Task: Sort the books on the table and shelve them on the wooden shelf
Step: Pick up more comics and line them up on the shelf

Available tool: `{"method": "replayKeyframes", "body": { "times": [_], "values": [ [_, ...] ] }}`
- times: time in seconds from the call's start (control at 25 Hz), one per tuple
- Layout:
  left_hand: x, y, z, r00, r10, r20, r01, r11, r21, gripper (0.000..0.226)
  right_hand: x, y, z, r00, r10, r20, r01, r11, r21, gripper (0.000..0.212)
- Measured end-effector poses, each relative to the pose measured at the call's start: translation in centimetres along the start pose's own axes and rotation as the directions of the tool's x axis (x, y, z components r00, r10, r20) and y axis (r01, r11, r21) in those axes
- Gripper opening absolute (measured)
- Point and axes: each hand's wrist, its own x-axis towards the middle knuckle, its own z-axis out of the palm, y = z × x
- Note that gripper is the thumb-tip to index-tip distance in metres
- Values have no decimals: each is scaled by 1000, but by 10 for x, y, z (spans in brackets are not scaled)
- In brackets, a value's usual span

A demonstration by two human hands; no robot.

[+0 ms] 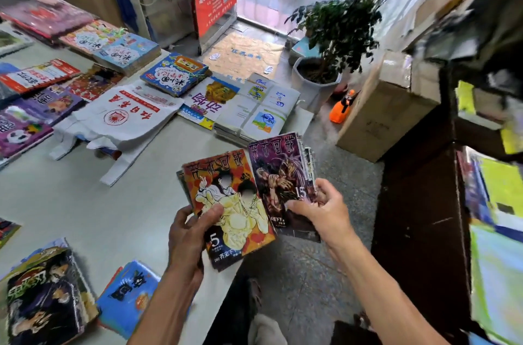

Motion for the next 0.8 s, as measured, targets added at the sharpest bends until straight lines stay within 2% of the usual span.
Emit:
{"method": "replayKeyframes", "body": {
  "times": [0.16,0.28,0.44,0.56,0.72,0.8],
  "values": [
    [-42,-14,43,981,-67,182,57,997,58,55,-73,0,-62,980,-61,-190,63,998,6,52],
    [-79,-38,74,942,-164,292,144,986,89,59,-134,15,-108,937,-40,-347,63,996,55,62],
    [-138,-80,120,854,-276,441,193,955,223,68,-216,42,-177,826,8,-563,81,988,133,48],
    [-184,-110,157,796,-326,511,182,933,310,81,-271,56,-224,758,36,-652,105,979,175,47],
    [-267,-159,204,696,-387,605,153,903,402,75,-363,80,-290,642,60,-764,123,976,180,53],
    [-314,-179,226,631,-421,652,148,890,432,69,-411,88,-316,564,68,-823,141,974,177,67]
  ]
}}
